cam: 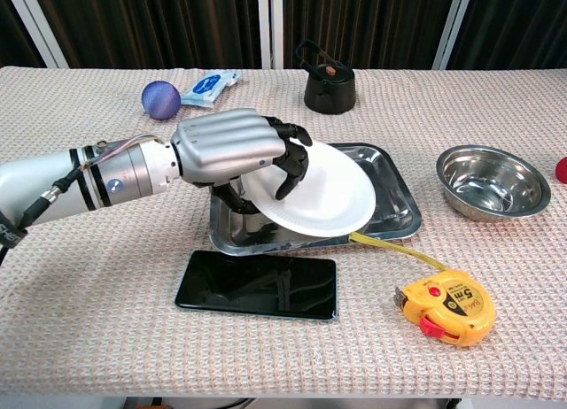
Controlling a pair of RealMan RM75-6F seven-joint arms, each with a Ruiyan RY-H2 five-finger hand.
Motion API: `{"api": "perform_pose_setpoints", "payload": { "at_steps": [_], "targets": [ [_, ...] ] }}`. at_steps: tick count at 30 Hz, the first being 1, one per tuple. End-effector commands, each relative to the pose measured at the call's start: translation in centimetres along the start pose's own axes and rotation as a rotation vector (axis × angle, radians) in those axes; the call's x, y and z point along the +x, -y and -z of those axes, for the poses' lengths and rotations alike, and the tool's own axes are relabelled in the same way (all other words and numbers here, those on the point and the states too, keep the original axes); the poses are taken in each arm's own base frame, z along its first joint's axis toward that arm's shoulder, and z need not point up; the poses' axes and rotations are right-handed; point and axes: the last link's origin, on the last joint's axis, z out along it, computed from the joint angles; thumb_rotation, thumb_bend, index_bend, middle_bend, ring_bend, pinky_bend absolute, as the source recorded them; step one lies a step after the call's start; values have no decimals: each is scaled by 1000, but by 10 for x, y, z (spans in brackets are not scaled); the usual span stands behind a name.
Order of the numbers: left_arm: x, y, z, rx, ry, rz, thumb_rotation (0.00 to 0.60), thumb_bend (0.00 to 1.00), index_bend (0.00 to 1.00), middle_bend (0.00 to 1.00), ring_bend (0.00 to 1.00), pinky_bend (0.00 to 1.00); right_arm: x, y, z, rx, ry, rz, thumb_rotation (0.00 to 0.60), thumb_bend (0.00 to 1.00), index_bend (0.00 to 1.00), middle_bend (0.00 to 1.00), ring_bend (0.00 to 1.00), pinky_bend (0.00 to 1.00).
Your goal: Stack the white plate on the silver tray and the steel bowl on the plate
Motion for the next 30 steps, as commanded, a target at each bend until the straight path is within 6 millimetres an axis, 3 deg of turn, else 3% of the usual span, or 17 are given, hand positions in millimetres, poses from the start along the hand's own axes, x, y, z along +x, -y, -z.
{"api": "perform_pose_setpoints", "payload": {
  "at_steps": [1,7,12,21,24,30],
  "targets": [
    [0,-1,1,-9,-1,-2,600,240,307,338,135,238,0,0,0,0,0,0,600,231,0,0,0,0],
    [2,-2,4,-20,-7,-10,600,206,203,336,134,235,2,0,1,-1,-7,1,600,231,0,0,0,0],
    [4,3,12,-23,2,-19,600,39,37,279,106,220,3,1,2,3,-5,3,600,232,0,0,0,0],
    [16,18,30,16,-5,-63,600,0,20,196,72,206,1,3,1,9,-5,0,600,232,0,0,0,0],
    [21,27,46,55,-8,-84,600,0,21,175,61,200,1,2,1,9,-3,1,600,233,0,0,0,0],
    [36,56,102,240,-48,-43,600,0,36,140,53,199,-8,4,-1,22,38,16,600,232,0,0,0,0]
  ]
}}
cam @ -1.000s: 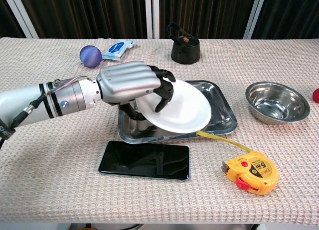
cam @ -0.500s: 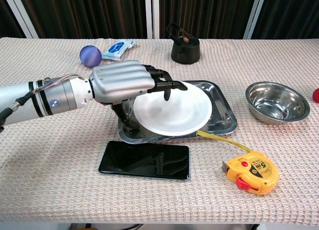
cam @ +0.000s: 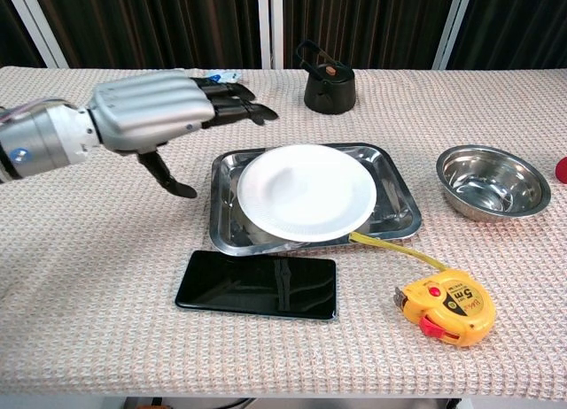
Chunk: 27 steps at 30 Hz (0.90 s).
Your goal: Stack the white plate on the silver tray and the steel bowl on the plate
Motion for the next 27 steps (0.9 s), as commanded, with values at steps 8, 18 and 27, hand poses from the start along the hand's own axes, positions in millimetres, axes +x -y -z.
{"api": "perform_pose_setpoints", "payload": {
  "at_steps": [8,18,27],
  "targets": [
    [19,64,114,437,-146,54,600,23,147,139,54,201,-24,21,-20,141,83,205,600,210,3,0,0,0],
    [5,97,194,713,-159,124,600,29,232,138,54,202,-63,83,-40,405,220,336,600,130,47,0,0,0],
    [-12,103,227,819,-171,150,600,37,232,145,54,202,-98,123,-44,491,289,313,600,137,112,0,0,0]
  ]
}}
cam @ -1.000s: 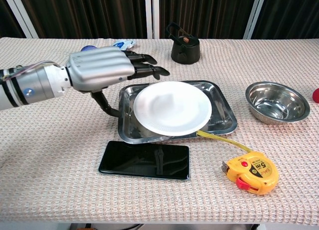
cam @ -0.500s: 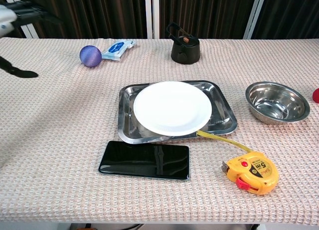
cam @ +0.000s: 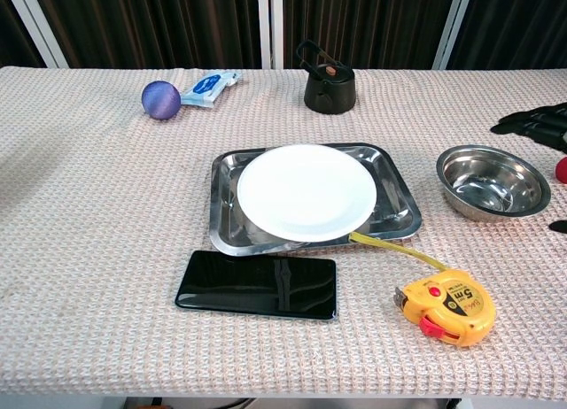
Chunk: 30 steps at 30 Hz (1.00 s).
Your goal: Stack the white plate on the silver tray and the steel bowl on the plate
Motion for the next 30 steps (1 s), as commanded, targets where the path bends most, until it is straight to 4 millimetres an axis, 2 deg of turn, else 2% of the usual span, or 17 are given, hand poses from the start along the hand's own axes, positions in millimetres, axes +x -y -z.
{"api": "perform_pose_setpoints", "payload": {
  "at_steps": [1,11,17,30],
  "targets": [
    [-7,8,7,35,4,19,600,37,232,145,54,202,-7,11,-8,27,15,11,600,144,136,0,0,0],
    [-12,15,14,35,0,16,600,37,233,145,54,202,-28,27,-20,25,13,41,600,217,325,0,0,0],
    [-12,17,15,35,2,16,600,42,236,145,54,202,-36,27,-25,-5,-42,95,600,344,394,0,0,0],
    [-17,19,17,49,17,21,600,44,243,145,54,202,-41,22,-26,-28,-74,59,600,371,721,0,0,0]
  ]
}}
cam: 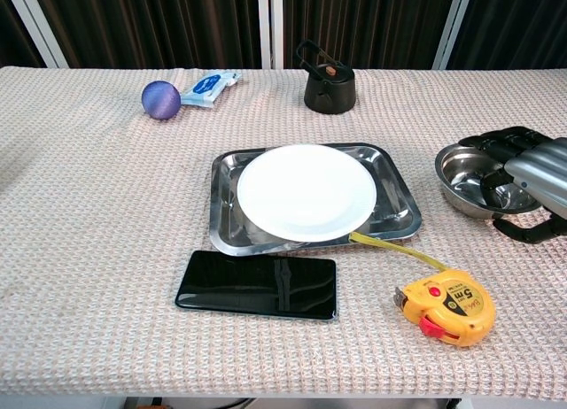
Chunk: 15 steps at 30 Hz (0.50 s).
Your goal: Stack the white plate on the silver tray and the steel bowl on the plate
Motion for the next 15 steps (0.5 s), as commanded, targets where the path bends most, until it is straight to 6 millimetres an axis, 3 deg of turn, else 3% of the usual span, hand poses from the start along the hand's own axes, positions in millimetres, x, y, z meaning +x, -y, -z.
{"api": "perform_pose_setpoints", "payload": {
  "at_steps": [1,10,15],
  "targets": [
    [-1,0,1,2,4,2,600,44,243,145,54,202,2,-3,2,-12,-26,-11,600,375,735,0,0,0],
    [2,5,3,20,-12,13,600,44,244,145,54,202,19,-17,5,-16,-119,-26,600,387,766,0,0,0],
    [7,11,6,40,-29,20,600,44,244,145,55,202,49,-3,-13,64,-190,-44,600,387,770,0,0,0]
  ]
}}
